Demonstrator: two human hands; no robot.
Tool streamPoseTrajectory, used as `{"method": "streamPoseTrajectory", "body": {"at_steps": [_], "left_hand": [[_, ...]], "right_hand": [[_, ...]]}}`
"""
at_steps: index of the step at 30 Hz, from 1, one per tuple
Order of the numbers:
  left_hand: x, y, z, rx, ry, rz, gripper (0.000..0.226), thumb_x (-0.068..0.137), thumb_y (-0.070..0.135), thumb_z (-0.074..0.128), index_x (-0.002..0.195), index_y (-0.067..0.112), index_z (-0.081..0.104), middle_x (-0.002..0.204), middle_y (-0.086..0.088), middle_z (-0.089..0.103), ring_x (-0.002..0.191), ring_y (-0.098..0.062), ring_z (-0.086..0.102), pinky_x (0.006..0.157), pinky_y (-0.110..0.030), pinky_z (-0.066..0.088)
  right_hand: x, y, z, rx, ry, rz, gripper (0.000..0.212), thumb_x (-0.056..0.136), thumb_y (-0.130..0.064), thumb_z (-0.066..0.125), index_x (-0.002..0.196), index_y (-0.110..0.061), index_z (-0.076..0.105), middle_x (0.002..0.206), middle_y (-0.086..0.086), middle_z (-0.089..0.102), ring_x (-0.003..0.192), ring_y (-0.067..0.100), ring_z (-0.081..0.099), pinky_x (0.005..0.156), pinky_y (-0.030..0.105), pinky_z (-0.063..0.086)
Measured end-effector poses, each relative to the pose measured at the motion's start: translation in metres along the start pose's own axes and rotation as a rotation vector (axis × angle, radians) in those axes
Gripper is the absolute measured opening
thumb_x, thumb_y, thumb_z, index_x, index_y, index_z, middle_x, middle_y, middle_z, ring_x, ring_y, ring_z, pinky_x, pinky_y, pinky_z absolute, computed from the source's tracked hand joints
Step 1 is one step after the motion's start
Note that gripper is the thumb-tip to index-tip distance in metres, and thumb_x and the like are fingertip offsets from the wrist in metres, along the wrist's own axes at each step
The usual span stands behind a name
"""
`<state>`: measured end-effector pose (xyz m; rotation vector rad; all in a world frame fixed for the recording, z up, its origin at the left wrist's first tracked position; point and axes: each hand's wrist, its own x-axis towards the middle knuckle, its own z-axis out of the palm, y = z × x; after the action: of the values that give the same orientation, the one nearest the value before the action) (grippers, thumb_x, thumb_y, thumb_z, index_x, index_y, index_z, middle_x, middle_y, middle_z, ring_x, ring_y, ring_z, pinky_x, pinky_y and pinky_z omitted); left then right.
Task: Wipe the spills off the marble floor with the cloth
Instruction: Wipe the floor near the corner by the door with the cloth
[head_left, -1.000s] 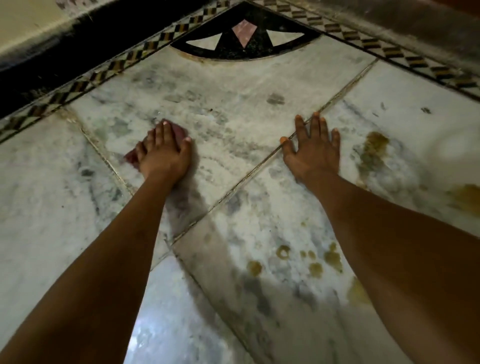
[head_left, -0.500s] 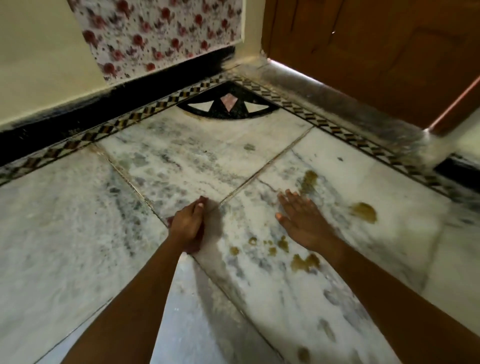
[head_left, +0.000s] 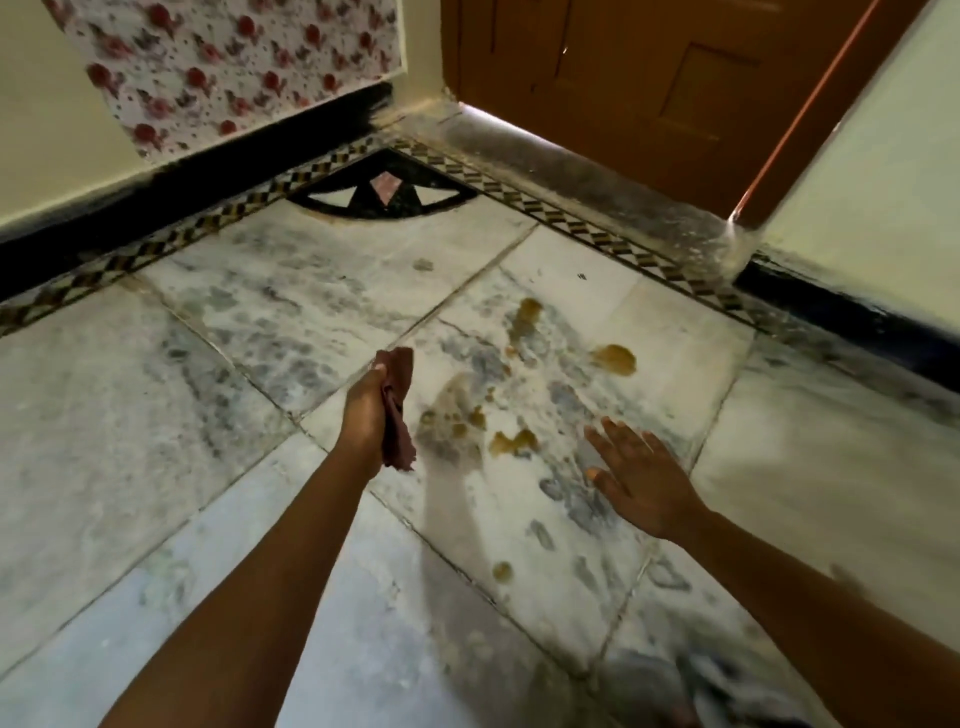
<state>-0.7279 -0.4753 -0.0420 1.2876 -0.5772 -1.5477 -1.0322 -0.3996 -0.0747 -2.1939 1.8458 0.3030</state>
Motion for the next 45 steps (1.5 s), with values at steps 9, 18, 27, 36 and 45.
{"method": "streamPoseTrajectory", "body": {"at_steps": [9, 18, 27, 36, 45], "left_hand": [[0.017, -0.006, -0.002, 0.660, 0.341, 0.140, 0.030, 0.099, 0.028, 0.041, 0.083, 0.012, 0.060, 0.065, -0.006, 0.054, 0.057, -0.024, 0.048, 0.052, -0.027, 0.039], [0.009, 0.003, 0.008, 0.873, 0.438, 0.119, 0.026, 0.100, 0.028, 0.039, 0.109, 0.019, 0.061, 0.064, -0.004, 0.057, 0.045, -0.013, 0.055, 0.038, -0.015, 0.041], [0.040, -0.077, -0.026, 1.321, 0.409, 0.294, 0.057, 0.091, 0.046, 0.023, 0.140, 0.025, 0.043, 0.142, -0.004, 0.047, 0.130, -0.025, 0.042, 0.107, -0.038, 0.029], [0.097, -0.082, -0.023, 1.584, 0.513, 0.136, 0.053, 0.099, 0.038, 0.019, 0.151, 0.026, 0.011, 0.159, 0.003, 0.010, 0.146, -0.017, 0.004, 0.117, -0.041, 0.000], [0.034, -0.112, -0.026, 1.785, 0.092, 0.403, 0.056, 0.096, 0.044, 0.017, 0.149, 0.025, 0.022, 0.155, 0.003, 0.023, 0.143, -0.017, 0.020, 0.114, -0.042, 0.011]], "right_hand": [[0.044, 0.026, 0.049, 0.149, 0.147, -0.075, 0.078, 0.085, -0.057, -0.001, 0.150, -0.019, 0.016, 0.158, 0.007, 0.011, 0.146, 0.024, 0.006, 0.112, 0.031, -0.012], [0.067, 0.036, 0.046, 0.113, 0.202, -0.201, 0.064, 0.097, -0.049, 0.011, 0.144, -0.012, 0.035, 0.148, 0.014, 0.036, 0.138, 0.025, 0.024, 0.115, 0.030, -0.007], [0.080, 0.055, 0.070, 0.097, 0.210, -0.214, 0.061, 0.096, -0.048, 0.017, 0.149, -0.018, 0.024, 0.155, 0.007, 0.021, 0.143, 0.022, 0.018, 0.115, 0.043, 0.013], [0.077, 0.056, 0.068, 0.129, 0.220, -0.205, 0.063, 0.093, -0.048, 0.023, 0.148, -0.019, 0.026, 0.156, 0.006, 0.021, 0.144, 0.020, 0.016, 0.116, 0.042, 0.013], [0.080, 0.058, 0.070, 0.126, 0.185, -0.204, 0.065, 0.095, -0.053, 0.013, 0.149, -0.020, 0.022, 0.157, 0.005, 0.017, 0.144, 0.020, 0.014, 0.116, 0.042, 0.010]]}}
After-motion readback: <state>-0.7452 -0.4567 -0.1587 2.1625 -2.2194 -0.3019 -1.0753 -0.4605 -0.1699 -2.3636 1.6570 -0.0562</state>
